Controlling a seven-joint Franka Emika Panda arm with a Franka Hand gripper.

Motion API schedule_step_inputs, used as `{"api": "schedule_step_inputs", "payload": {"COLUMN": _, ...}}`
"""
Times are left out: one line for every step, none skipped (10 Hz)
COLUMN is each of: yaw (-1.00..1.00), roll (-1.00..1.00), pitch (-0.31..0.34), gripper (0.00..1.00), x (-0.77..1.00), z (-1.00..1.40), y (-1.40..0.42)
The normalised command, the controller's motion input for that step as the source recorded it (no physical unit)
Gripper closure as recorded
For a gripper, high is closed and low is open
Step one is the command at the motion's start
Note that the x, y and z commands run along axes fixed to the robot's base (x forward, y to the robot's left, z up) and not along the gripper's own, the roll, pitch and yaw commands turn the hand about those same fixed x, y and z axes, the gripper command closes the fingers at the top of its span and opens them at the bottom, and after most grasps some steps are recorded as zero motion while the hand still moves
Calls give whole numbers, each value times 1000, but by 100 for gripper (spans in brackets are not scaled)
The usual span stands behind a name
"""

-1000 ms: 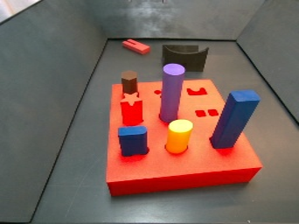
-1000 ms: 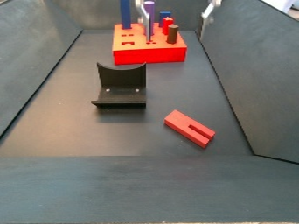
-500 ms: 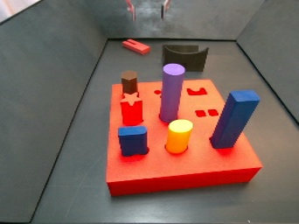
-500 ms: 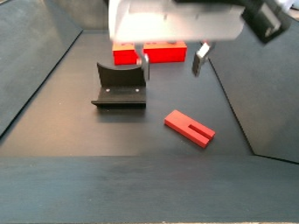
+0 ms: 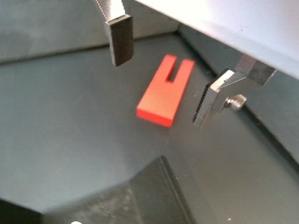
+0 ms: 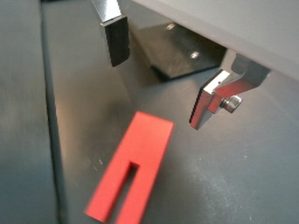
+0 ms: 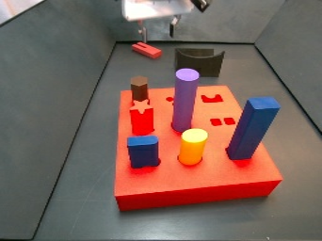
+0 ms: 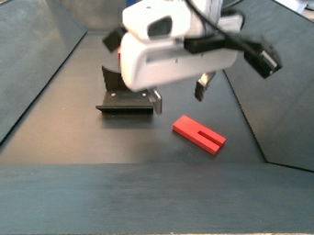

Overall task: Pick up the double-square object. Move up. Place the double-square object on the fixture. Regrasp the double-square object. Move to above the board. Insert the double-square object.
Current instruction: Pick up the double-square object.

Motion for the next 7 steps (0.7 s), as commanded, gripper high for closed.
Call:
{"api": "schedule_step_inputs", "payload": {"yaw": 826, "roll": 16, "pitch": -27, "gripper": 0, "x": -80, "z": -1000, "y": 63}}
{"api": "schedule_step_inputs", "payload": {"yaw": 846, "roll": 40, "pitch": -80, "gripper": 0, "x": -194, "z": -1000, "y": 86}}
{"api": "schedule_step_inputs", "payload": {"yaw": 837, "roll": 56, "pitch": -114, "gripper": 0, "x": -300, "z": -1000, "y": 89}}
{"api": "schedule_step_inputs", "payload": {"yaw": 809, "roll": 39, "pitch": -103, "gripper": 0, "x": -317, "z": -1000, "y": 109}}
{"api": "schedule_step_inputs", "payload": {"yaw": 577, "roll": 0, "pitch": -114, "gripper": 0, "x": -269, "z": -957, "y": 263}}
{"api": "schedule_step_inputs", "payload": {"yaw": 340, "roll": 0, "pitch": -36, "gripper": 0, "x": -143, "z": -520, "y": 169}}
{"api": "schedule_step_inputs", "payload": {"yaw": 0, "roll": 0, "pitch": -31, "gripper": 0, "x": 0, "z": 0, "y": 0}}
